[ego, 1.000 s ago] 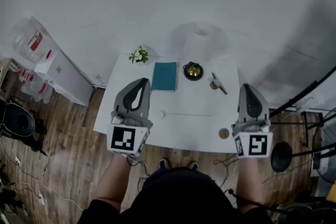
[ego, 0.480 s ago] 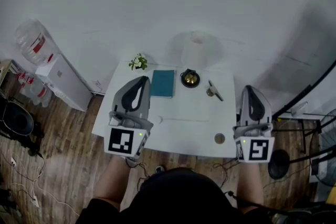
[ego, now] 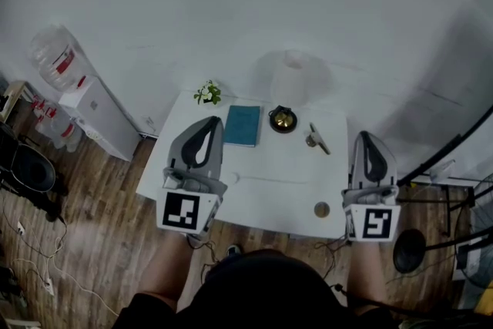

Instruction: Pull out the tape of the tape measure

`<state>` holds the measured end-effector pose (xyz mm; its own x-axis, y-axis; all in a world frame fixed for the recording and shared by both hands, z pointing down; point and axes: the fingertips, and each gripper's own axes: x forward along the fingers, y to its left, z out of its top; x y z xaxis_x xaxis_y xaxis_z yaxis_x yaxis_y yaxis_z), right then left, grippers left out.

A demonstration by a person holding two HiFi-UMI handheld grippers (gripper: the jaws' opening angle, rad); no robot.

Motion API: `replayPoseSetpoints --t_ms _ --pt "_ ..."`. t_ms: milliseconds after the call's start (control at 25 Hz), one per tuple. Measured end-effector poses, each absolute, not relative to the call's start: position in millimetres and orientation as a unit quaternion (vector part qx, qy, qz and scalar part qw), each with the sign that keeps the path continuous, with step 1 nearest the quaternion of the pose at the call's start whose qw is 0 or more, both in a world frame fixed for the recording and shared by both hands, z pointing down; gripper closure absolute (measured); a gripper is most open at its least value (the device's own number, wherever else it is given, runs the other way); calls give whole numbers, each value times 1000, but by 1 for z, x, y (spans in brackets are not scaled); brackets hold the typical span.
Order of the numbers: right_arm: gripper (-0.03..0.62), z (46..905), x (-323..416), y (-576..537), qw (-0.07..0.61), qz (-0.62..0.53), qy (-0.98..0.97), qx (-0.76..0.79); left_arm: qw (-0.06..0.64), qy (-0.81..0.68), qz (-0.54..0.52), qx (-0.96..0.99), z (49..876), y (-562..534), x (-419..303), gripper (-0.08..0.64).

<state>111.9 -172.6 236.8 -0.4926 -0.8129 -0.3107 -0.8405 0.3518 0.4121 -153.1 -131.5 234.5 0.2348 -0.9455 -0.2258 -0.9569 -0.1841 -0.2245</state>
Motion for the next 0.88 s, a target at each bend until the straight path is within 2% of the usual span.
replayPoseSetpoints --t_ms 880 --pt "589 250 146 -199 35 259 840 -476 145 662 4 -736 249 -139 -131 546"
